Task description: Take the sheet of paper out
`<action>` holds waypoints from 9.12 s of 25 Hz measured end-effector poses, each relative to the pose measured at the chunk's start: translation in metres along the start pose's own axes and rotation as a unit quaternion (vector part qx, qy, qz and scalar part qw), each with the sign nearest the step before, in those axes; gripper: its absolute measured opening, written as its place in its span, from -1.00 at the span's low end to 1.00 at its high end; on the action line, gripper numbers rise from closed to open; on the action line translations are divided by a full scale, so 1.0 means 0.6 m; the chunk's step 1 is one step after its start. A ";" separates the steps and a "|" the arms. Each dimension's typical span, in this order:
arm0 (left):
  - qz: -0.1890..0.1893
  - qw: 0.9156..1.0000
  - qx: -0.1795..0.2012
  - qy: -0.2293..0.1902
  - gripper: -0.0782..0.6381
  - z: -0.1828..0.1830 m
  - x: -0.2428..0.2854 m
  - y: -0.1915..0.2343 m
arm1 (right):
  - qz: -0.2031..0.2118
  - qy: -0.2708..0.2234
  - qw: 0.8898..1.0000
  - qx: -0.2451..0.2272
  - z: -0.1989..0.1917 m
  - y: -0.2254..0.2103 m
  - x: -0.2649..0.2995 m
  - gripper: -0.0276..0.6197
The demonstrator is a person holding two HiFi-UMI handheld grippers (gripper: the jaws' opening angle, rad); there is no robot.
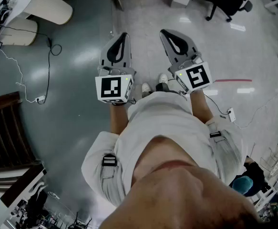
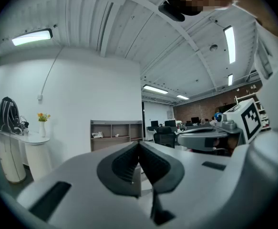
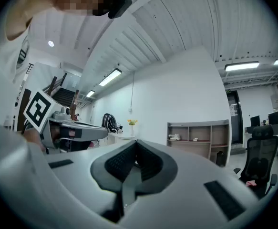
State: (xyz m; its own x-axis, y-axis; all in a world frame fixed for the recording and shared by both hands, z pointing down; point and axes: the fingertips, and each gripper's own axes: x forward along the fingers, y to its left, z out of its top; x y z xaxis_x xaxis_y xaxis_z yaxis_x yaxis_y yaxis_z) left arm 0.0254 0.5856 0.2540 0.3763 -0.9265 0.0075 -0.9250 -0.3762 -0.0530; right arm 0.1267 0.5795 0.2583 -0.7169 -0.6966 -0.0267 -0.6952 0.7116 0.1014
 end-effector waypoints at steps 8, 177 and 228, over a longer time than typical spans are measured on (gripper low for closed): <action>0.001 1.000 -0.003 -0.001 -0.75 0.003 -0.008 -0.010 | -0.001 -0.015 1.000 0.013 0.007 0.001 -0.010 -0.85; -0.013 0.999 -0.013 0.040 -0.75 -0.092 1.014 0.674 | -0.021 0.038 0.998 0.036 -0.151 -0.674 1.014 -0.85; -0.154 0.980 -0.019 0.124 -0.75 -0.244 1.322 0.789 | -0.067 0.166 0.977 0.116 -0.344 -0.848 1.264 -0.85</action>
State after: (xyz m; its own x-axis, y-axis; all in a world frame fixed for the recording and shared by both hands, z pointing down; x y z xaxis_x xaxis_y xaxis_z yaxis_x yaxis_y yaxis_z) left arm -0.1218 -0.3294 0.3812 0.6176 -0.7425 0.2592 -0.7730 -0.6339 0.0259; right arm -0.0527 -0.3295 0.3919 -0.5896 -0.7489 0.3027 -0.8021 0.5870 -0.1100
